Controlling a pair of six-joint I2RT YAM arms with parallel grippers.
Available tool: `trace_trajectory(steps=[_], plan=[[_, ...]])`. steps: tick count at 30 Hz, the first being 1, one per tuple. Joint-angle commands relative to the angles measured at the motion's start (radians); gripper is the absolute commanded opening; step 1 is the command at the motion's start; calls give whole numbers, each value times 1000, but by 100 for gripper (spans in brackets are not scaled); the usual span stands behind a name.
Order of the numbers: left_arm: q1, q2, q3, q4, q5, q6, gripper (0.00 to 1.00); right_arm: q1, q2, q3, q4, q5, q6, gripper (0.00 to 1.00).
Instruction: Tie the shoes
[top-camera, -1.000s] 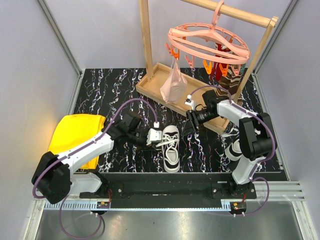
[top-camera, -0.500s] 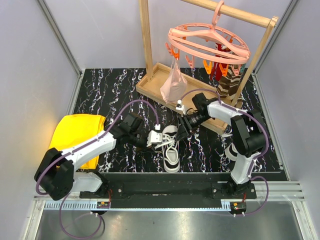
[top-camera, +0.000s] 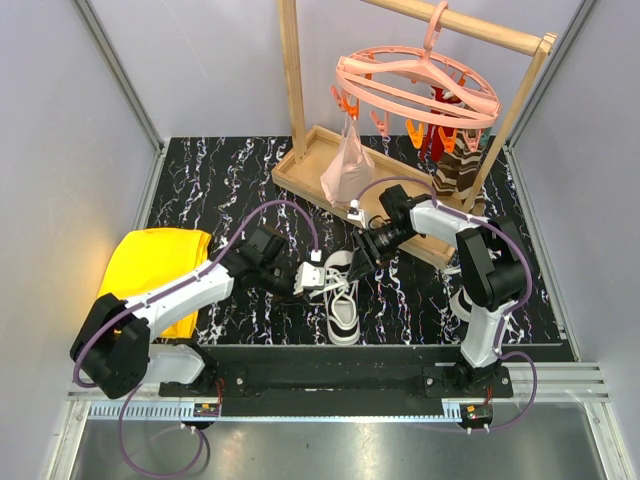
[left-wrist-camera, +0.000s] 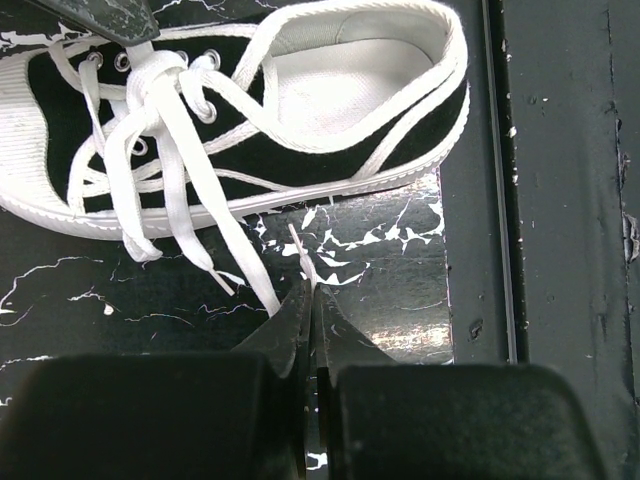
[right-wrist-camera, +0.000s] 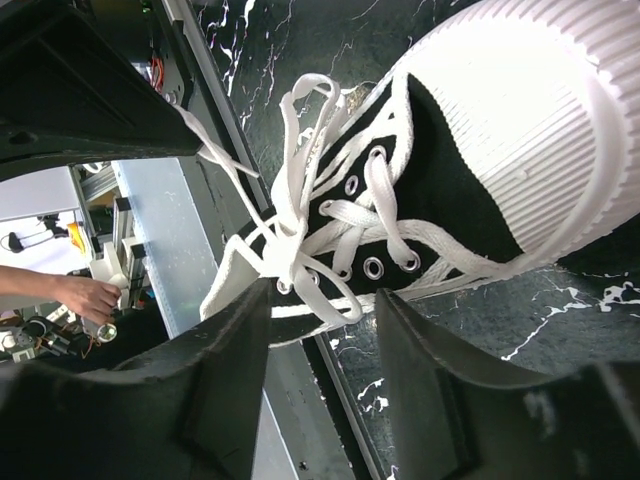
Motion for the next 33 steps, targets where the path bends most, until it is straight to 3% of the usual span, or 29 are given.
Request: trace_trajectory(steps=[1, 5, 8, 9, 11, 15, 20, 24, 33], plan=[[5, 22, 9, 19, 10, 17, 0, 10, -9, 30, -19, -21, -28, 52], [5, 22, 9, 19, 4, 19, 0, 12, -33, 29, -35, -45, -39, 33], [11, 2, 6, 27, -12, -1, 8, 10, -47, 33, -54, -47, -52, 1], [23, -17, 4, 50, -6, -16, 11, 12, -48, 36, -60, -44, -65, 0], [59, -86, -16, 97, -1, -78, 29, 12, -62, 36, -71, -41, -75, 0], [105, -140, -37, 231, -111, -180, 46, 12, -96, 21, -78, -33, -89, 0], [137, -71, -4, 263, -105, -153, 50, 12, -140, -1, -80, -2, -109, 0], [128, 77, 70, 297, -122, -121, 53, 13, -151, -10, -85, 8, -123, 0], [86, 216, 181, 319, -53, 81, 60, 17, -139, -5, -83, 14, -125, 0]])
